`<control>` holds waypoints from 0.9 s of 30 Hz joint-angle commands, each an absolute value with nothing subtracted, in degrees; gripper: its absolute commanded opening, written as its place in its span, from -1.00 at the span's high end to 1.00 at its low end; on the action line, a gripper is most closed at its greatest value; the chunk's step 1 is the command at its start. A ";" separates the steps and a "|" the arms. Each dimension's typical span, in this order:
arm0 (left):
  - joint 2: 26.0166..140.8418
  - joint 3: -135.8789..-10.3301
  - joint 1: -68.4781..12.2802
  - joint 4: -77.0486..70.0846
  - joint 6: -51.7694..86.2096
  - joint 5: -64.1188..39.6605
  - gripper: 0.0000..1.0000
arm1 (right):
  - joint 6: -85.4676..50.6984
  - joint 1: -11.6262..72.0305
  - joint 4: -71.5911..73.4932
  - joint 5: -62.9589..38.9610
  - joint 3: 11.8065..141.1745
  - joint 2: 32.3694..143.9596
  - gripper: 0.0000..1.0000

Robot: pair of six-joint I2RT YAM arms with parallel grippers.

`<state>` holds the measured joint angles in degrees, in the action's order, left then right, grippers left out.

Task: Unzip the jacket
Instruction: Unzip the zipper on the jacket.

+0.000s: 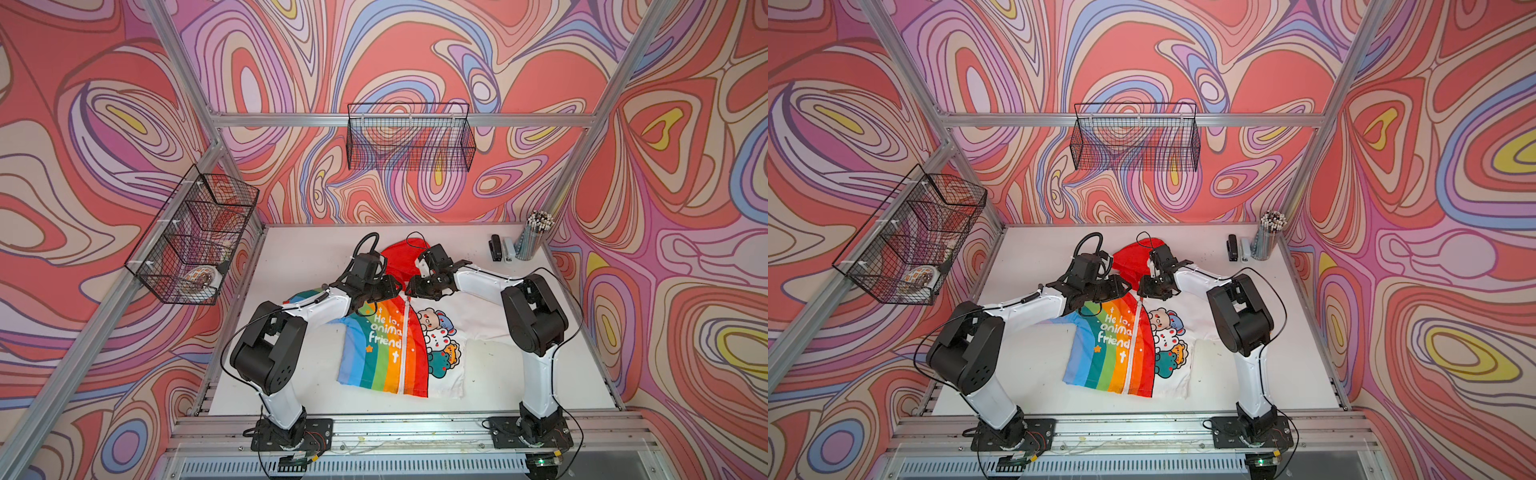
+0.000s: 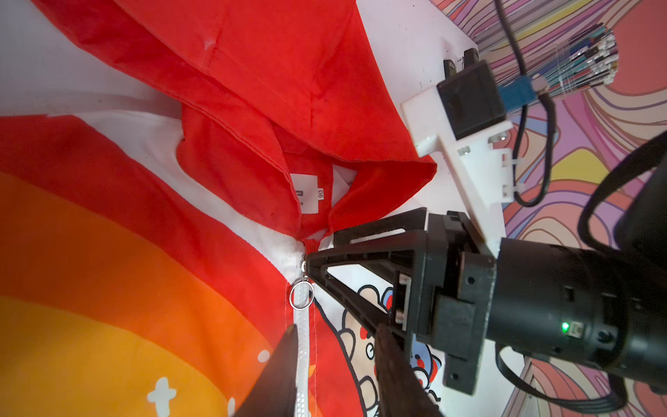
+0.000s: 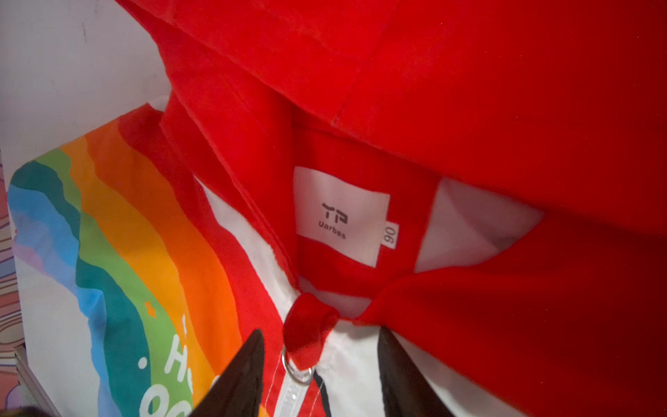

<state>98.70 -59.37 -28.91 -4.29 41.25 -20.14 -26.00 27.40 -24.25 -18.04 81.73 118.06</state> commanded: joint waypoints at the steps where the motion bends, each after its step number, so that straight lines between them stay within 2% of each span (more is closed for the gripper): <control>1: 99.23 -58.37 -29.12 -5.76 42.14 -19.15 0.29 | -25.99 27.33 -25.16 -18.22 83.44 120.69 -0.02; 7: 100.28 -58.10 -29.18 -6.24 42.58 -19.67 0.29 | -26.34 27.32 -27.71 -17.63 85.92 124.07 0.04; 22: 104.43 -59.88 -29.71 -6.09 44.42 -22.26 0.29 | -29.26 27.05 -27.94 -16.87 84.11 124.71 0.64; 27: 107.05 -60.90 -29.92 -7.09 45.82 -24.22 0.32 | -29.73 26.79 -27.60 -17.46 83.76 124.81 0.74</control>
<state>105.43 -59.29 -29.65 -5.52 44.25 -22.50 -29.32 27.03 -25.91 -18.15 85.82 122.37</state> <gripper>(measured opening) 0.349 0.134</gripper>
